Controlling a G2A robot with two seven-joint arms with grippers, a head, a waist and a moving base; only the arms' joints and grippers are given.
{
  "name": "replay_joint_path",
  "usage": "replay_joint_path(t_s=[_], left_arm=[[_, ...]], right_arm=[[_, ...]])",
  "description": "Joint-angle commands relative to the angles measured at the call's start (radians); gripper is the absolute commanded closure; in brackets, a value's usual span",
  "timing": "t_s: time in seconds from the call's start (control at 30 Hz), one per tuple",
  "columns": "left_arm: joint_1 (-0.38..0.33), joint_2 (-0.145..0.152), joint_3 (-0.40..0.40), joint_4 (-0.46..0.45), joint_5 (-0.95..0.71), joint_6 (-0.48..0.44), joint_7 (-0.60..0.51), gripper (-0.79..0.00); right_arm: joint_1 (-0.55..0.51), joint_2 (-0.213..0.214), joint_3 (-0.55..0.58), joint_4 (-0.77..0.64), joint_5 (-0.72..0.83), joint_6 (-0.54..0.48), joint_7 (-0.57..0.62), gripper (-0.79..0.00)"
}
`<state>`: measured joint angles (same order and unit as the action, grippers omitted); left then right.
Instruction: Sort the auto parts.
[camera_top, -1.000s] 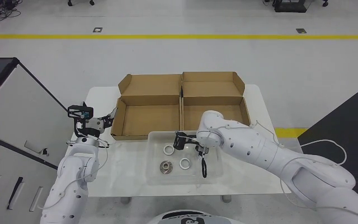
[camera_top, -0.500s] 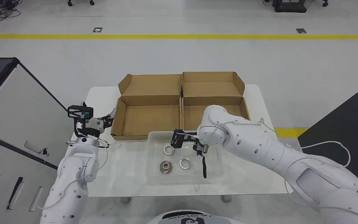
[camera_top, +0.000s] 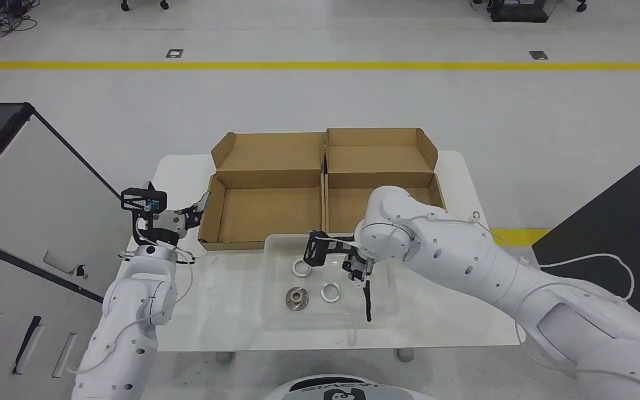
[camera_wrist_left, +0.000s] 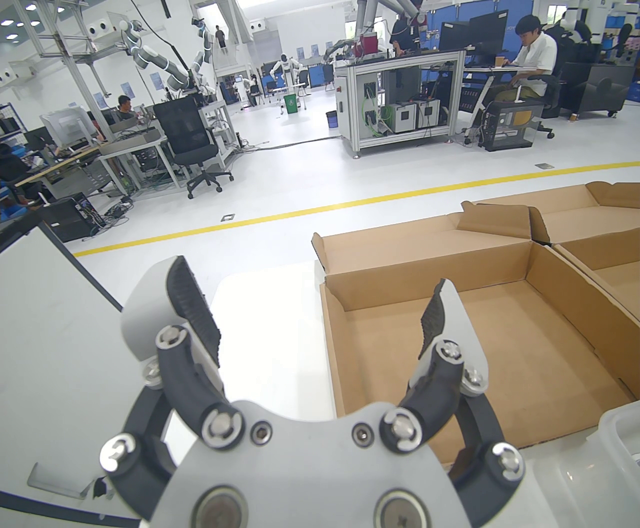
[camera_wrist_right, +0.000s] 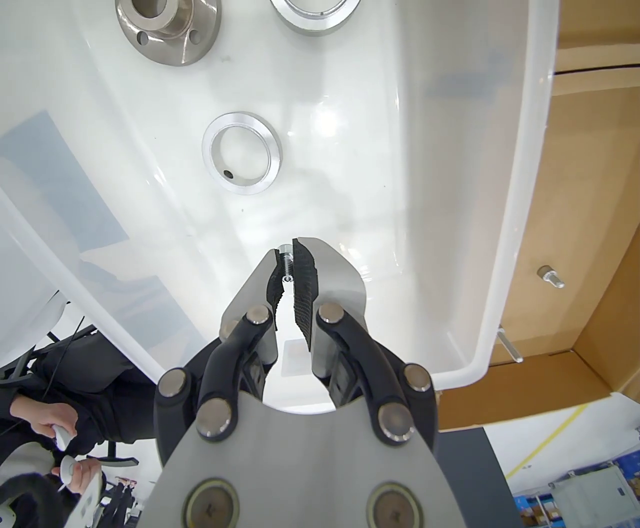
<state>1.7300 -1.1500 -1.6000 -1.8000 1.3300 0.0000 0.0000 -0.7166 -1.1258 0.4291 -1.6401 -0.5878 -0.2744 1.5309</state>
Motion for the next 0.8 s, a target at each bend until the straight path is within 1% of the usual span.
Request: replay_joint_path(t_s=[0.0, 0.1, 0.23, 0.33, 0.43, 0.6, 0.73, 0.77], left_arm=[[0.000, 0.000, 0.000, 0.000, 0.000, 0.000, 0.000, -0.785], [0.000, 0.000, 0.000, 0.000, 0.000, 0.000, 0.000, -0.785], [0.000, 0.000, 0.000, 0.000, 0.000, 0.000, 0.000, -0.785], [0.000, 0.000, 0.000, 0.000, 0.000, 0.000, 0.000, -0.785], [0.000, 0.000, 0.000, 0.000, 0.000, 0.000, 0.000, -0.785], [0.000, 0.000, 0.000, 0.000, 0.000, 0.000, 0.000, -0.785], [0.000, 0.000, 0.000, 0.000, 0.000, 0.000, 0.000, -0.785], [0.000, 0.000, 0.000, 0.000, 0.000, 0.000, 0.000, -0.785]], right_arm=[[-0.005, 0.005, 0.019, 0.006, 0.001, 0.006, -0.033, 0.000], [-0.013, 0.025, 0.086, 0.020, 0.056, 0.011, -0.048, 0.000], [-0.055, 0.070, 0.217, 0.028, 0.149, -0.006, -0.068, 0.000], [-0.116, 0.106, 0.324, 0.028, 0.239, -0.036, -0.098, 0.000], [-0.185, 0.134, 0.412, 0.036, 0.357, -0.082, -0.126, 0.000], [-0.264, 0.156, 0.512, 0.063, 0.586, -0.166, -0.195, 0.000], [-0.299, 0.161, 0.561, 0.099, 0.803, -0.251, -0.236, 0.000], [-0.303, 0.162, 0.565, 0.101, 0.842, -0.259, -0.244, 0.000]])
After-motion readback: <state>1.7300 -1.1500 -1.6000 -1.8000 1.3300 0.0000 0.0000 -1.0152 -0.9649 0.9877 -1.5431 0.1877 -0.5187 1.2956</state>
